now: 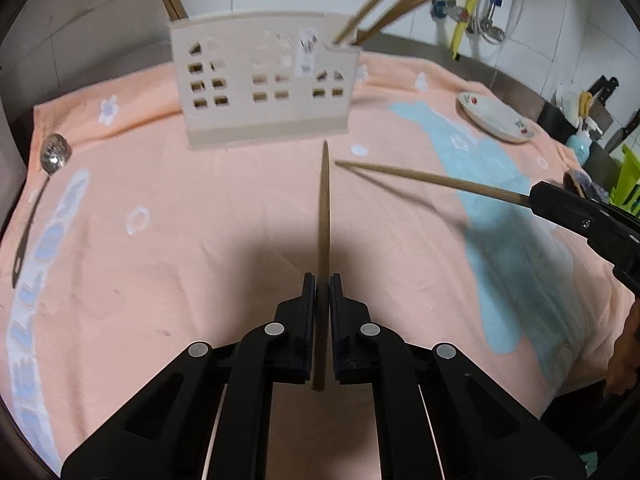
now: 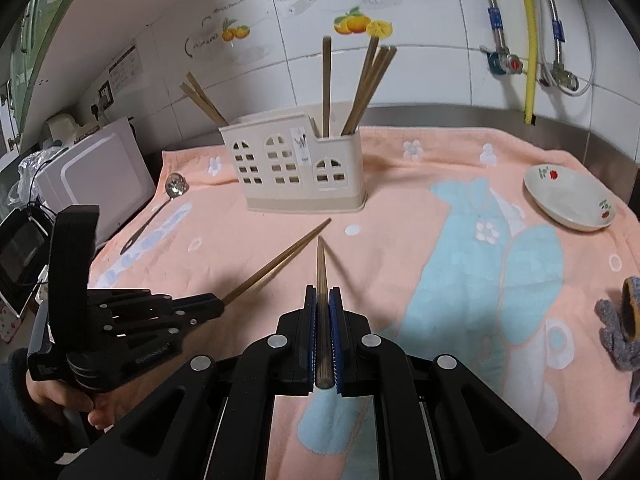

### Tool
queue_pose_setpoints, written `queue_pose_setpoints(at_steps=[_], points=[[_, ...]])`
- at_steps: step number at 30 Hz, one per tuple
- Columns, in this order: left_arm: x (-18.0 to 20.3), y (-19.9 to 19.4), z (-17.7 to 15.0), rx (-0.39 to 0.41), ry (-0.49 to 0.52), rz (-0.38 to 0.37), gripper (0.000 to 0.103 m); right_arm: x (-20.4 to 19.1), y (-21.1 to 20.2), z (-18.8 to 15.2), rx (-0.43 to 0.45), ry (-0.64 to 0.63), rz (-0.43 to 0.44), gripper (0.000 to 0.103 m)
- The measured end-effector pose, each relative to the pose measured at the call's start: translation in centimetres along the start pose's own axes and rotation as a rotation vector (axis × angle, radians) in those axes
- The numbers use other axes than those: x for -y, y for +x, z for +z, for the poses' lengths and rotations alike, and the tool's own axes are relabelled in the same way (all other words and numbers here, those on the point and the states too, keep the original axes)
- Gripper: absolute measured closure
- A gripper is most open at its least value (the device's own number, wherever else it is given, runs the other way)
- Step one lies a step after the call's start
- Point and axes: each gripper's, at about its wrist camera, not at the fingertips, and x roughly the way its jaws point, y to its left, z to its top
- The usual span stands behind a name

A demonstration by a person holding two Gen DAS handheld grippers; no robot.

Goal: Organize utensils
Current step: 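Lift both held chopsticks and lower them into the white holder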

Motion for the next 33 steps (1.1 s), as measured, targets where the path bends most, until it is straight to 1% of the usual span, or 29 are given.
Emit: queue_pose_setpoints(at_steps=[7, 13, 16, 21, 26, 33], points=[[-0.9, -3.5, 2.4, 0.137, 0.036, -0.006, 0.097, -0.8, -1.0, 2.6, 0.043, -0.014, 0.013, 0.097], [-1.5, -5.9, 4.6, 0.222, 0.055, -0.015, 0.097, -2.1, -1.2, 5.5, 0.068, -0.052, 0.034, 0.097], [-1.9, -6.7, 5.7, 0.254, 0.064, -0.017, 0.097, -3.0, -1.1, 7.0, 0.079, -0.080, 0.038, 0.097], [-2.3, -7.3, 7.2, 0.281, 0.078, -0.032, 0.097, -4.0, -1.1, 9.4, 0.092, -0.118, 0.051, 0.097], [-2.6, -8.4, 9.9, 0.324, 0.109, -0.039, 0.097, -4.5, -1.6, 12.6, 0.118, -0.131, 0.072, 0.097], [-2.8, -10.8, 14.0, 0.396, 0.141, -0.040, 0.097, -4.8, -3.3, 17.7, 0.177, -0.164, 0.067, 0.097]])
